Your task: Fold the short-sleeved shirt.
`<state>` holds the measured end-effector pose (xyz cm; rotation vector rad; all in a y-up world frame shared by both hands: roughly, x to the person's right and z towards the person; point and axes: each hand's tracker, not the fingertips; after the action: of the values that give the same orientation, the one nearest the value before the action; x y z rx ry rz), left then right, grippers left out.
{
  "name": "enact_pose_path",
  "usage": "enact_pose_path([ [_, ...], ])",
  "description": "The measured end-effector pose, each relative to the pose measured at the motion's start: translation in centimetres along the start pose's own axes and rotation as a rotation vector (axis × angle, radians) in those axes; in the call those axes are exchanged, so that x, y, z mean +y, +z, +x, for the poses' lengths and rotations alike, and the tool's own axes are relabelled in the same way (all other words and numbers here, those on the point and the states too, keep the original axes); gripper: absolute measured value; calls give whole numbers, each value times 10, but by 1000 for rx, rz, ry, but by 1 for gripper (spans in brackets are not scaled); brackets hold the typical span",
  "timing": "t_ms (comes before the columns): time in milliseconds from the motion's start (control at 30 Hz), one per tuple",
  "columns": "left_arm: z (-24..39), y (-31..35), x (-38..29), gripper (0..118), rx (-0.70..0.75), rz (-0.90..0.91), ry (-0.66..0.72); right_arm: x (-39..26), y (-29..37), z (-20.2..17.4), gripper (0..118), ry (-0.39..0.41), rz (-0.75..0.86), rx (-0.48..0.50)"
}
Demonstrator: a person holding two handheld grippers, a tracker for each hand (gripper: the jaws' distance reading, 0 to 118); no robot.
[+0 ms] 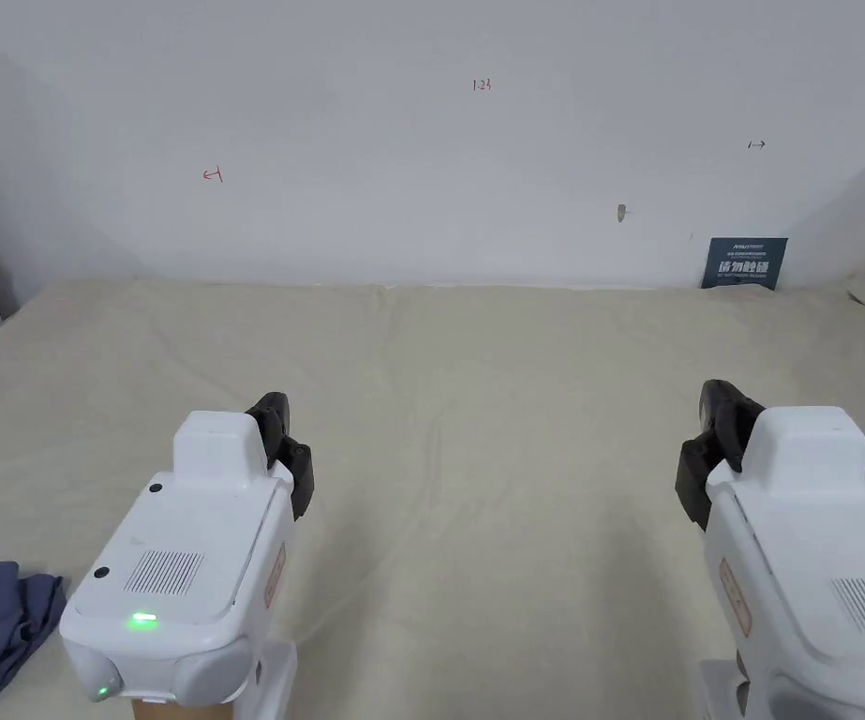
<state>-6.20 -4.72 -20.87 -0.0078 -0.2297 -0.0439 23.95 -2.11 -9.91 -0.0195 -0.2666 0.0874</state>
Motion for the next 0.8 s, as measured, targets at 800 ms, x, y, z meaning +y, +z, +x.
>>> enact_pose_path([
  [800,-6,-3,1,0,4,-3,11,5,-2,-2,2,7,4,-1],
])
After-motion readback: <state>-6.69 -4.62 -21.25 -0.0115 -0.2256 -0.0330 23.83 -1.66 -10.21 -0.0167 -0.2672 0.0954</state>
